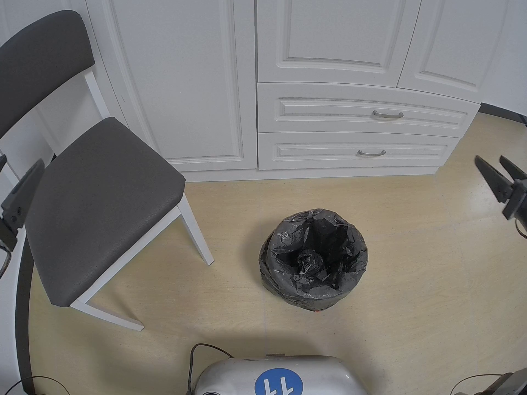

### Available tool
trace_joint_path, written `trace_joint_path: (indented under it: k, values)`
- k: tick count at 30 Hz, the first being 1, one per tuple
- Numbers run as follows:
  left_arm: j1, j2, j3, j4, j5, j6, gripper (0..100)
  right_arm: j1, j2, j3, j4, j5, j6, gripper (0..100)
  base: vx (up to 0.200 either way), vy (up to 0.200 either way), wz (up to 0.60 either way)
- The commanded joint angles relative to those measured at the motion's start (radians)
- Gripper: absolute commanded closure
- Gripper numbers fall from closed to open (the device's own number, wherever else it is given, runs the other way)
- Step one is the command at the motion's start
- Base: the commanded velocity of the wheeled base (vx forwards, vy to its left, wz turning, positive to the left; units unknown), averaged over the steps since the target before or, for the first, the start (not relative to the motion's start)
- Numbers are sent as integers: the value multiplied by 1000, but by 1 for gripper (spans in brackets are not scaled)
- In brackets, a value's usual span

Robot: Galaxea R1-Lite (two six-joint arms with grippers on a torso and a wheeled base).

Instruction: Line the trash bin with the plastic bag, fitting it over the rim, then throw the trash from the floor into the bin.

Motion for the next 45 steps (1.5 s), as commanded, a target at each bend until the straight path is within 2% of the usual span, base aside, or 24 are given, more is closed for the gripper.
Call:
trace_joint_path:
  k: [1, 2, 3, 4, 6, 8, 10, 17, 20, 25, 28, 31, 36, 38, 39, 41, 44, 45]
  values:
    - [-8, -331, -20, 177, 6, -11, 0, -11, -680, 92, 380, 27, -2, 0, 0, 0, 0]
    - [-8, -337, -19, 185, 6, -11, 0, -11, -700, 92, 399, 27, -2, 0, 0, 0, 0]
    - [-6, -375, -23, 222, 8, -11, 0, -11, -801, 98, 503, 24, -2, 0, 0, 0, 0]
    - [-5, -380, -23, 226, 8, -9, 0, -11, -818, 100, 518, 24, -2, 0, 0, 0, 0]
    - [20, -436, -20, 251, 9, -9, 0, -8, -981, 126, 660, 27, -3, 0, 0, 0, 0]
    - [53, -485, -16, 269, 8, -9, 0, -20, -1061, 140, 733, 25, -3, 0, 0, 0, 0]
    - [84, -531, -11, 303, 5, -12, 0, -52, -1102, 155, 745, 29, 12, 0, 0, 0, 0]
    - [219, -657, 4, 403, -9, -32, 0, -57, -1125, 308, 745, 19, -6, 0, 0, 0, 0]
    - [218, -720, 12, 467, -15, -32, 0, -57, -1125, 377, 744, 19, -48, 0, 0, 0, 0]
    - [210, -832, 30, 636, -15, -32, 0, -57, -1125, 405, 775, 19, -46, 0, 0, 0, 0]
    - [210, -840, 90, 637, 8, -40, 0, -57, -1125, 405, 851, 15, -54, 0, 0, 0, 0]
    - [210, -840, 162, 594, 15, -52, 0, -57, -1125, 405, 891, -28, -38, 0, 0, 0, 0]
    - [210, -840, 300, 522, 31, -54, 0, -60, -1125, 405, 888, -16, -41, 0, 0, 0, 0]
    - [210, -840, 300, 522, 31, -54, 0, -60, -1125, 405, 888, -16, -41, 0, 0, 0, 0]
    - [210, -840, 373, 510, 35, -54, 0, -60, -1125, 405, 887, 9, -69, 0, 0, 0, 0]
    - [210, -840, 405, 518, 29, -54, 0, -60, -1125, 405, 887, 22, -72, 0, 0, 0, 0]
    - [210, -840, 419, 637, 35, -103, 0, -59, -1125, 405, 887, 25, -72, 0, 0, 0, 0]
    - [210, -840, 419, 637, 35, -103, 0, -59, -1125, 405, 887, 25, -72, 0, 0, 0, 0]
